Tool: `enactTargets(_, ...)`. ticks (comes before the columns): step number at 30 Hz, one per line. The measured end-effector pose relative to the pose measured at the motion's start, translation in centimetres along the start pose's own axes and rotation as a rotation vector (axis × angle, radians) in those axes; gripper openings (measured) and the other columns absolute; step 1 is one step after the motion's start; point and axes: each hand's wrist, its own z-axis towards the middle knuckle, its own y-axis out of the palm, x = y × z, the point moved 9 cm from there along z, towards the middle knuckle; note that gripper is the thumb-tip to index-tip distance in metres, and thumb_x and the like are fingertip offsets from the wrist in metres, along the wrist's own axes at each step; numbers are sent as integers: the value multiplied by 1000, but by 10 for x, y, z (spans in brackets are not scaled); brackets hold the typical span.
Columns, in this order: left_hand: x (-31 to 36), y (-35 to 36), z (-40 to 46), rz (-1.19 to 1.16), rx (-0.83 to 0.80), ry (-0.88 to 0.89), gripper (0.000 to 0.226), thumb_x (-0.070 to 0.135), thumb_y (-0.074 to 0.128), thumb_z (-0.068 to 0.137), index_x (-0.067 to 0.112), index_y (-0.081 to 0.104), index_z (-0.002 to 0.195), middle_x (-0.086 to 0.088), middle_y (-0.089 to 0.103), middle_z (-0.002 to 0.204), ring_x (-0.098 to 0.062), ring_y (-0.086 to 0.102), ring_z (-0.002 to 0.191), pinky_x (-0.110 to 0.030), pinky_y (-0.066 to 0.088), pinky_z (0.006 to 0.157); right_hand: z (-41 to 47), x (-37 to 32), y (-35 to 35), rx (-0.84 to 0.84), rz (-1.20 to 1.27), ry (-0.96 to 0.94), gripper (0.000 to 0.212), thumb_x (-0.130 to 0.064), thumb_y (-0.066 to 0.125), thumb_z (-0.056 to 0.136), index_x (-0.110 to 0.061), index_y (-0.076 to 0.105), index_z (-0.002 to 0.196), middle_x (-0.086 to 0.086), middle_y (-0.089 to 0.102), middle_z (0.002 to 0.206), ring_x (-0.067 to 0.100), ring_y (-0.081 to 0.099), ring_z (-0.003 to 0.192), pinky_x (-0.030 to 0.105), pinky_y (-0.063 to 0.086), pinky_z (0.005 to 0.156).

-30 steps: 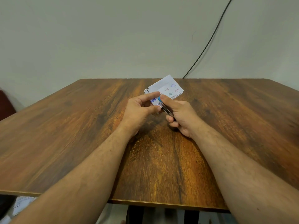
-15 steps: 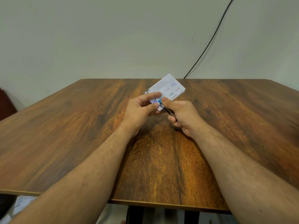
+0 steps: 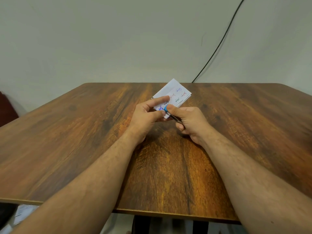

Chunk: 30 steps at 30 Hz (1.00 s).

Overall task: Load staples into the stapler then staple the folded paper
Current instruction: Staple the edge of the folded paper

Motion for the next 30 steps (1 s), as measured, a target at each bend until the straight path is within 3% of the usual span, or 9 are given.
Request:
enactTargets(7, 1, -12, 3, -21, 125, 17, 52, -17, 54, 77, 16, 77, 109, -19, 69, 121, -27, 72, 93, -28, 58, 68, 2, 0, 3, 10, 122, 16, 38, -38, 73, 90, -5, 72, 109, 10, 74, 88, 8, 39, 42, 18, 23, 34)
enactTargets(10, 0, -11, 1, 60, 126, -22, 55, -18, 46, 79, 18, 80, 103, -14, 69, 119, -15, 68, 79, -21, 50, 55, 2, -1, -1, 34, 141, 12, 40, -39, 73, 90, -5, 71, 110, 6, 72, 81, 8, 39, 43, 19, 23, 34)
enactTargets(15, -1, -6, -2, 84, 98, -79, 56, -17, 37, 82, 15, 78, 103, 3, 73, 69, -2, 52, 46, -15, 37, 41, 5, 3, 0, 22, 117, 34, 43, -40, 75, 87, -5, 70, 111, 9, 70, 86, 8, 39, 43, 19, 24, 35)
enactTargets(20, 3, -3, -7, 90, 98, -113, 55, -19, 35, 85, 11, 73, 111, -4, 65, 78, 0, 57, 43, -13, 38, 40, 6, 8, 4, -32, 131, 63, 48, -42, 78, 83, -4, 71, 111, 13, 73, 96, 8, 41, 45, 18, 26, 34)
enactTargets(24, 5, 1, -8, 88, 89, -121, 55, -23, 33, 84, 2, 70, 117, 3, 68, 65, 1, 56, 41, -10, 38, 40, 6, 7, 7, -58, 147, 54, 58, -44, 81, 75, -2, 69, 113, 12, 70, 84, 7, 38, 44, 16, 23, 33)
enactTargets(30, 7, -1, -8, 121, 99, -104, 55, -23, 33, 83, -3, 68, 121, -4, 66, 75, 2, 55, 42, -8, 37, 41, 6, 7, 7, -42, 149, 41, 52, -34, 79, 85, 4, 66, 117, 5, 66, 72, 7, 35, 42, 16, 20, 33)
